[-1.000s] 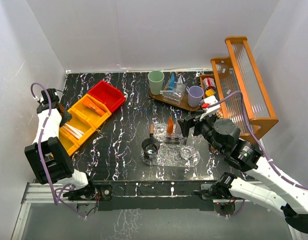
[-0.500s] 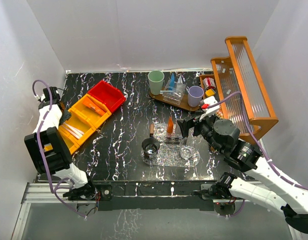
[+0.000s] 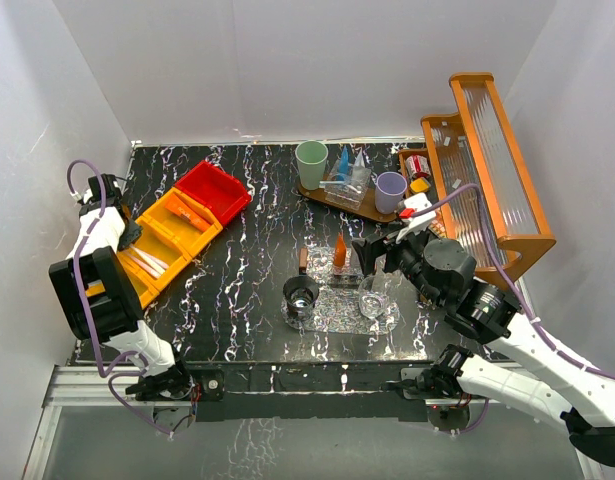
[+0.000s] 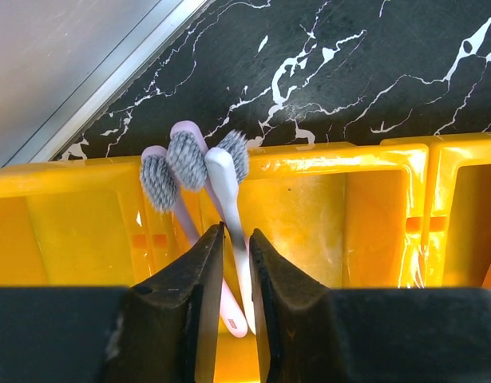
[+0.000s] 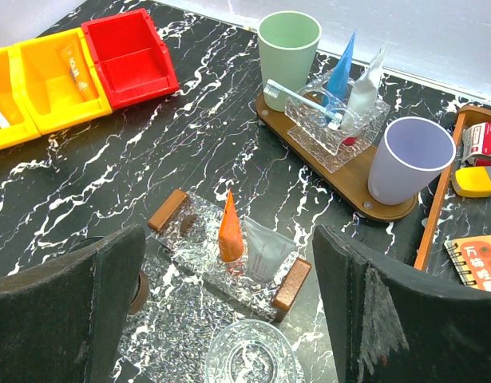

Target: Prepare toiletry sets of a toothbrush and toothpaste on the tray

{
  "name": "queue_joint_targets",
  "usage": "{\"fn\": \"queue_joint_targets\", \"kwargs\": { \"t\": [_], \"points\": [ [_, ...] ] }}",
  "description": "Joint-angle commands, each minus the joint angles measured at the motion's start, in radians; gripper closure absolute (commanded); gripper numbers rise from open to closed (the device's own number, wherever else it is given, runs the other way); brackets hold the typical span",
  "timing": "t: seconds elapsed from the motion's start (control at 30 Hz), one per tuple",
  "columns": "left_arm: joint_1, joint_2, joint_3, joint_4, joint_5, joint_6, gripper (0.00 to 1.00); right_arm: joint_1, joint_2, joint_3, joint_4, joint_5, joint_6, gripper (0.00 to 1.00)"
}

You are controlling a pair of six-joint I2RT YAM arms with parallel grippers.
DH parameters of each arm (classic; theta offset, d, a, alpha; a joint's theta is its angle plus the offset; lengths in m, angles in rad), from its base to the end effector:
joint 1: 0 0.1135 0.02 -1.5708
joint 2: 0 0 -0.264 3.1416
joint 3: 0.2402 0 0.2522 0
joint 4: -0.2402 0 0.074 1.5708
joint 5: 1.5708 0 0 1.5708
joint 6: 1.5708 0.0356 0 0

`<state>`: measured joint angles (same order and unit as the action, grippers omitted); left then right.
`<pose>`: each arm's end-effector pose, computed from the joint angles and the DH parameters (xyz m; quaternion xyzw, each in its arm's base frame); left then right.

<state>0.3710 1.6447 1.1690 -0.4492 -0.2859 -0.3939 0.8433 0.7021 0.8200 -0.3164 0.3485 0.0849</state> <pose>0.3224 0.1362 0.2316 -0.3922 0.8539 0.1315 0.3157 0.1155 0.1114 0.3512 -0.1800 0.7485 0.1594 0.6180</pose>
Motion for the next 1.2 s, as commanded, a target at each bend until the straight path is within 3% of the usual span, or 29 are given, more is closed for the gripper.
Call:
{"fn": "queue_joint_targets", "kwargs": {
  "t": [0.0, 0.7, 0.9, 1.17],
  "points": [
    [0.006, -0.023, 0.017, 0.003, -0.024, 0.005, 0.83, 0.002, -0.004, 0.007, 0.057, 0.001, -0.002, 0.15],
    [0.006, -0.138, 0.031, -0.023, 0.021, 0.007, 1.00, 0.002, 0.004, 0.010, 0.057, 0.004, -0.004, 0.15],
    [0.006, -0.223, 0.080, -0.008, 0.173, -0.007, 1.00, 0.002, 0.014, 0.020, 0.055, 0.007, -0.005, 0.15],
    [-0.020, -0.360, 0.039, 0.286, 0.657, -0.098, 1.00, 0.002, 0.014, 0.043, 0.051, 0.020, -0.005, 0.12]
  ]
}}
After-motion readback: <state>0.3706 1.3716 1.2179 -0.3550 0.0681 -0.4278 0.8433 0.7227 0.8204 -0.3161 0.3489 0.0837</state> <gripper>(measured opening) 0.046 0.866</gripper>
